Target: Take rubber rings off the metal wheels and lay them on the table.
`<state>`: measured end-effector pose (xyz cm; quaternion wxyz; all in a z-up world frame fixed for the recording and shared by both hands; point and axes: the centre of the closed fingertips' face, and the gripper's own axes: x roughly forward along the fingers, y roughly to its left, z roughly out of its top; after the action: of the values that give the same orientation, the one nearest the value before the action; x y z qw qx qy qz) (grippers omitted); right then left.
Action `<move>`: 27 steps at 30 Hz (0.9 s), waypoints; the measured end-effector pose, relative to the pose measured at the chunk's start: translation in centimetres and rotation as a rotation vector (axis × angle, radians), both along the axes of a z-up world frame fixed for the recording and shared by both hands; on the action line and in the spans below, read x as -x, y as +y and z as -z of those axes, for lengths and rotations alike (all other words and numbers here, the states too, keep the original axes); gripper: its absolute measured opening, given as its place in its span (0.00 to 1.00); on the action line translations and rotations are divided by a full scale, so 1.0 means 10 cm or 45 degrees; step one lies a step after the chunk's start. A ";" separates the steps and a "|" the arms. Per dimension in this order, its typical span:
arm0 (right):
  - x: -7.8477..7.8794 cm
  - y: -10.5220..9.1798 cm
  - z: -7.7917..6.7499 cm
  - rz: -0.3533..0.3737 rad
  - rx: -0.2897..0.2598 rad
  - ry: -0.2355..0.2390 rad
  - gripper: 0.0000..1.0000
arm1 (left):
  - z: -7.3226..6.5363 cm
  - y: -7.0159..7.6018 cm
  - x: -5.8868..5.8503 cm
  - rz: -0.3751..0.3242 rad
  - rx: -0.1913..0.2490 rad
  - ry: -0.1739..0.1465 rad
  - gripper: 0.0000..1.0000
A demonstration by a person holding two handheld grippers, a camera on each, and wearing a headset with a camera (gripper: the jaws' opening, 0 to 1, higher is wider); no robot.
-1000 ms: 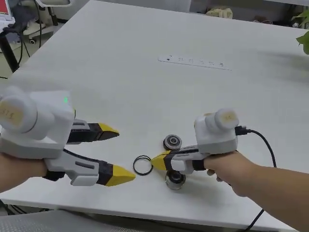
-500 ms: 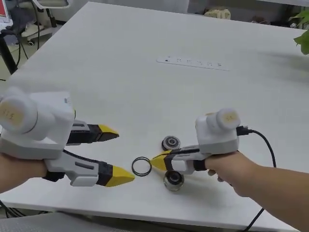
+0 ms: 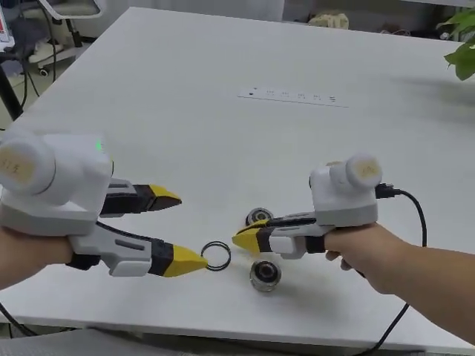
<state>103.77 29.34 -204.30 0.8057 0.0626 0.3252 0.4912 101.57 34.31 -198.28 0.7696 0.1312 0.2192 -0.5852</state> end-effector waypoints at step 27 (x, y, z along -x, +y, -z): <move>-0.08 -0.51 -0.29 0.123 -0.001 -0.119 0.18 | -0.10 -0.26 -0.17 0.039 0.001 -0.002 0.57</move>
<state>104.62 24.25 -201.40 0.8428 0.0557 0.2836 0.4541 103.30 31.75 -197.24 0.7609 0.1346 0.2163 -0.5968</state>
